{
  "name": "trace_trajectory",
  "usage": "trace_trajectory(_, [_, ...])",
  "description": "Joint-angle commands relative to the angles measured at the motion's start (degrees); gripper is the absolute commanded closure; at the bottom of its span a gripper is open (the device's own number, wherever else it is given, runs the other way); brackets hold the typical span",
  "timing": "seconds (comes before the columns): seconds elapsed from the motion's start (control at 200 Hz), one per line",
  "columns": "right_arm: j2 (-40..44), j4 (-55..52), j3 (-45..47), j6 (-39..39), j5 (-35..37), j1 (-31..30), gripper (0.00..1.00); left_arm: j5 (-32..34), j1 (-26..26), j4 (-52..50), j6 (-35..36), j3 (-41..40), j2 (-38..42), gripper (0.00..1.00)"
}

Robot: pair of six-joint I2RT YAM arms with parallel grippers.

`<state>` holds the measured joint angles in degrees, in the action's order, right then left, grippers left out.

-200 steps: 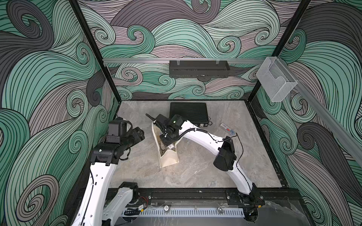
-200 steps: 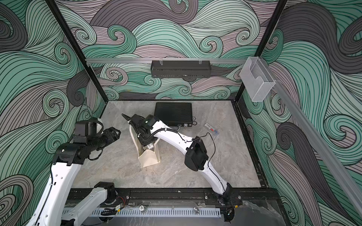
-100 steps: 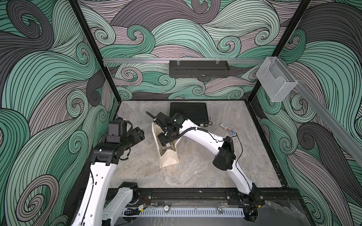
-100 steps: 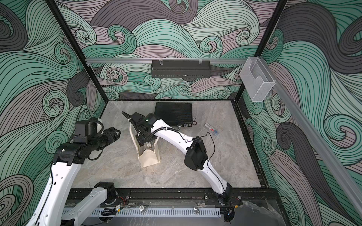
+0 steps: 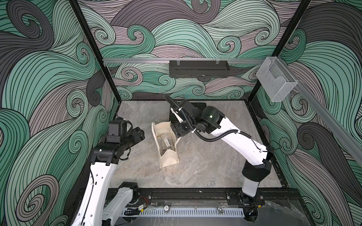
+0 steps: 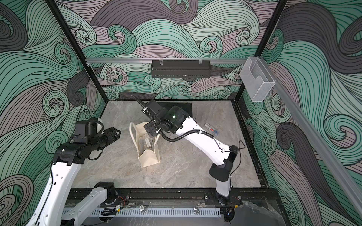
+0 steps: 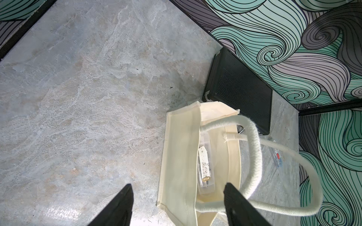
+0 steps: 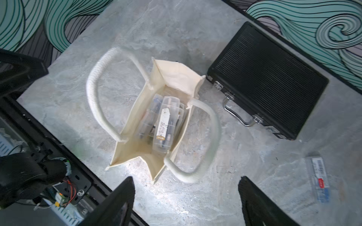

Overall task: Put the compass set into the canvas bag
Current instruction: Place the compass set in the canvas bag, then pick up the compass set at the center of the board.

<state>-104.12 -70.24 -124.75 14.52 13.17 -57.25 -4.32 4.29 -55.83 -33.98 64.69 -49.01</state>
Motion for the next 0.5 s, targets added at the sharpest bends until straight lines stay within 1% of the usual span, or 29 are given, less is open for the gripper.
trace_trajectory(0.0, [4.7,-0.1,5.2,-1.0,5.4,2.9,0.16,-0.2,0.3,-0.8,0.1,0.6,0.4,0.26])
trace_trajectory(0.12, [12.8,3.0,15.8,-0.7,6.6,7.6,0.13,0.3,0.3,-0.9,0.2,1.3,0.4,0.26])
trace_trajectory(0.26, [20.2,7.3,29.0,-0.3,3.3,17.9,0.09,0.2,0.3,-1.0,0.0,1.4,0.0,0.26])
trace_trajectory(0.35, [22.0,9.4,35.5,-1.3,0.5,24.9,0.08,0.3,0.3,-1.1,0.0,1.5,0.0,0.26])
trace_trajectory(0.39, [22.1,10.8,38.2,-2.3,-0.7,27.9,0.05,0.4,0.3,-1.3,-0.1,1.5,0.0,0.26])
trace_trajectory(0.495, [20.0,13.5,42.7,-4.2,-4.9,35.5,0.03,0.8,0.3,-1.6,-0.3,1.4,-0.2,0.26])
